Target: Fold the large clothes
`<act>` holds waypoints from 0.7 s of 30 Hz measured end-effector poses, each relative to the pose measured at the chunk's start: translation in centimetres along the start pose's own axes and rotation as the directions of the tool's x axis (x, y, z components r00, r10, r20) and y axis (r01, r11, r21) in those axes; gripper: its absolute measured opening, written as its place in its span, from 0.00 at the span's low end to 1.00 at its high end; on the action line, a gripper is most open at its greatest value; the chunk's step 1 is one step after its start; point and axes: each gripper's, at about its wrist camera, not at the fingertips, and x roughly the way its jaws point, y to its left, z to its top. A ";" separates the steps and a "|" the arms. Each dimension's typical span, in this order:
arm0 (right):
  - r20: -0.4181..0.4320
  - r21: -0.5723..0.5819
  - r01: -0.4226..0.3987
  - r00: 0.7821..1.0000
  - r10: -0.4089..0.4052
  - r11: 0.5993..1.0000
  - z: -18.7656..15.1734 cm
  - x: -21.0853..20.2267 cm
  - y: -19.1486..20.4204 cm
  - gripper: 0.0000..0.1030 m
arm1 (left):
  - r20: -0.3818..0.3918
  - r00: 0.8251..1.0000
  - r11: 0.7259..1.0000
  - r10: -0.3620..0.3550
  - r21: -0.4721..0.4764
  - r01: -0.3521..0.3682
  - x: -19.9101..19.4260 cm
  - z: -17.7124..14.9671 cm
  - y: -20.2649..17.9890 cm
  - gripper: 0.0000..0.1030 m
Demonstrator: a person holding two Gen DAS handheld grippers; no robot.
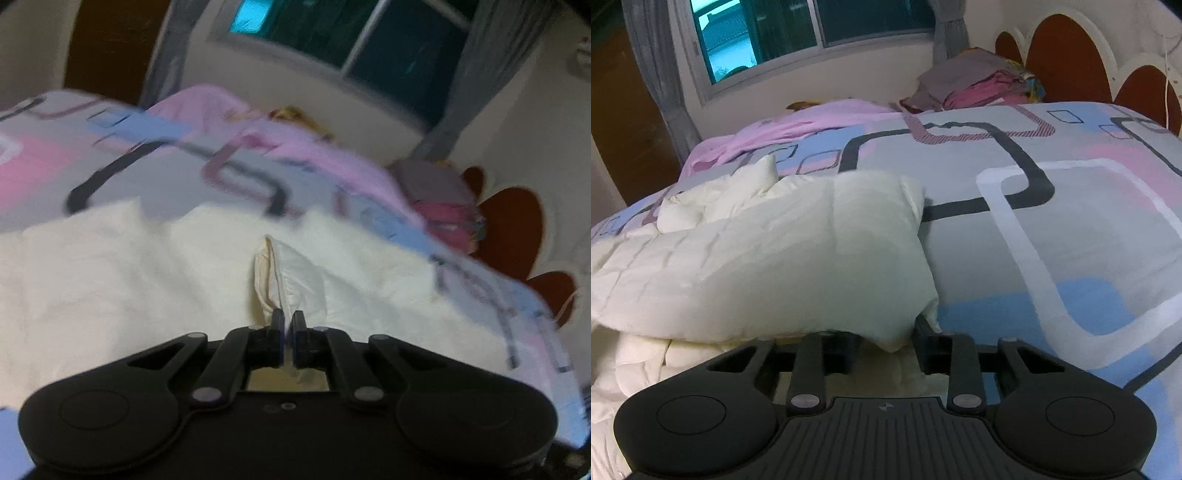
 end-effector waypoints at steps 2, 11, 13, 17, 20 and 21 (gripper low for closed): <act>-0.007 -0.016 0.009 1.000 -0.009 1.000 -0.2 0.1 0.0 0.18 | -0.040 0.999 0.999 0.036 0.003 -0.036 1.1 -1.2 0.7 0.04; -0.056 0.023 0.042 0.998 -0.041 0.999 -0.7 -1.2 -2.1 0.16 | -0.085 0.990 0.989 0.113 0.101 -0.104 1.8 -3.1 0.4 0.13; -0.024 0.024 0.048 0.999 -0.047 0.999 -0.8 -2.9 -2.7 0.26 | -0.077 0.990 0.988 0.122 0.104 -0.114 1.0 -2.6 0.2 0.29; 0.067 0.027 0.073 0.995 -0.075 0.997 0.2 -5.0 -3.4 0.38 | -0.004 0.993 0.984 0.118 0.134 -0.117 -0.9 -1.8 -0.6 0.34; 0.098 0.043 0.055 0.993 -0.059 0.998 2.1 -4.2 -3.3 0.38 | 0.015 0.996 0.985 0.093 0.147 -0.095 -0.6 -1.2 -2.2 0.36; 0.102 0.049 0.045 0.994 -0.050 0.998 2.7 -3.7 -3.1 0.38 | 0.020 0.996 0.983 0.085 0.158 -0.087 -0.2 -1.0 -2.9 0.36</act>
